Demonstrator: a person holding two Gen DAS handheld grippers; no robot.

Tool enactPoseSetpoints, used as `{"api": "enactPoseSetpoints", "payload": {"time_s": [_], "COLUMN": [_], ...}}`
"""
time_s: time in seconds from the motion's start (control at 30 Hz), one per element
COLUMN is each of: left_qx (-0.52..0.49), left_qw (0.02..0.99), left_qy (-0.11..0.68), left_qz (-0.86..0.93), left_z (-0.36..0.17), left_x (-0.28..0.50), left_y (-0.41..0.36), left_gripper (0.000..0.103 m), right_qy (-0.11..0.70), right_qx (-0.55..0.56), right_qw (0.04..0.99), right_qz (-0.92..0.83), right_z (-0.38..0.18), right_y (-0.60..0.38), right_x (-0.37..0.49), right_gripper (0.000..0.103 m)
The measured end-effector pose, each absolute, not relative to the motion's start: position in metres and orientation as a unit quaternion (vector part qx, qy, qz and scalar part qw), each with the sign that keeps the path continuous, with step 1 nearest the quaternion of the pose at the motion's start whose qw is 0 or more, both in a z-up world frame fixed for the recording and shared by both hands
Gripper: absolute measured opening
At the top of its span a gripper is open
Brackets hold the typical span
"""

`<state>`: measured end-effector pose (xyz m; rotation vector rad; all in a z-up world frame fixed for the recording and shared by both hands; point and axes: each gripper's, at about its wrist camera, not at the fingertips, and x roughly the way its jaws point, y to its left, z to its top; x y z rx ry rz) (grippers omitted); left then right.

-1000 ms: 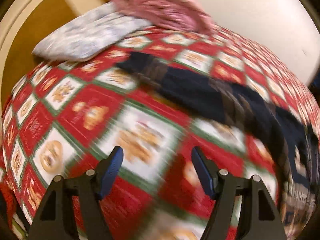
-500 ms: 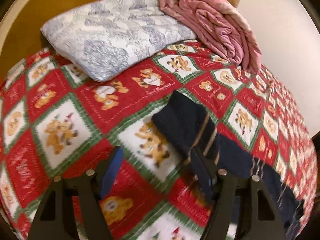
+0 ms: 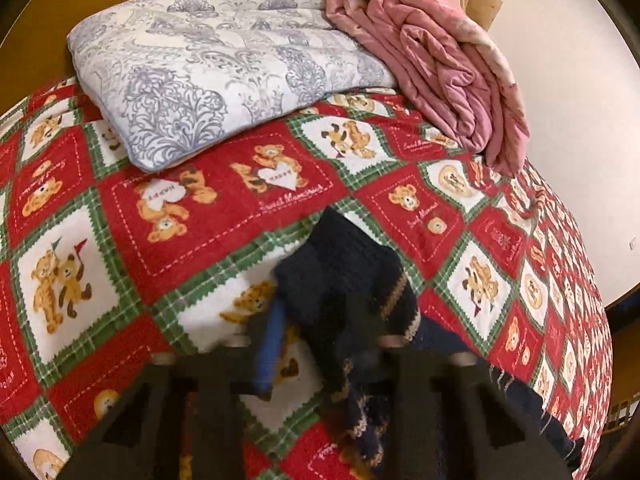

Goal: Fold small clothes
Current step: 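Move the left tool to the other sleeve cuff and grasp it, then lift the held sleeve with the left tool and fold it across the body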

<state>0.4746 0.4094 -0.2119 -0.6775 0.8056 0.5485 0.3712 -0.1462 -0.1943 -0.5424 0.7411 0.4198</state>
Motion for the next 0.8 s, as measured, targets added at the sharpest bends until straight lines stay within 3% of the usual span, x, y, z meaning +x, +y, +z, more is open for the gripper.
{"api": "enactPoseSetpoints", "payload": {"time_s": [0.4, 0.8], "left_qx": [-0.263, -0.234], "left_qw": [0.882, 0.927], "left_qy": [0.315, 0.28], "left_qz": [0.231, 0.083], "left_z": [-0.16, -0.068], "left_x": [0.446, 0.429], "left_y": [0.361, 0.229], "left_gripper": [0.008, 0.008], "right_qy": [0.355, 0.335], "right_qx": [-0.251, -0.174], "right_qw": [0.878, 0.902], "right_qz": [0.199, 0.209], "right_z": [-0.194, -0.158], "right_y": [-0.148, -0.202], "right_x": [0.372, 0.349], "right_gripper": [0.042, 0.042]}}
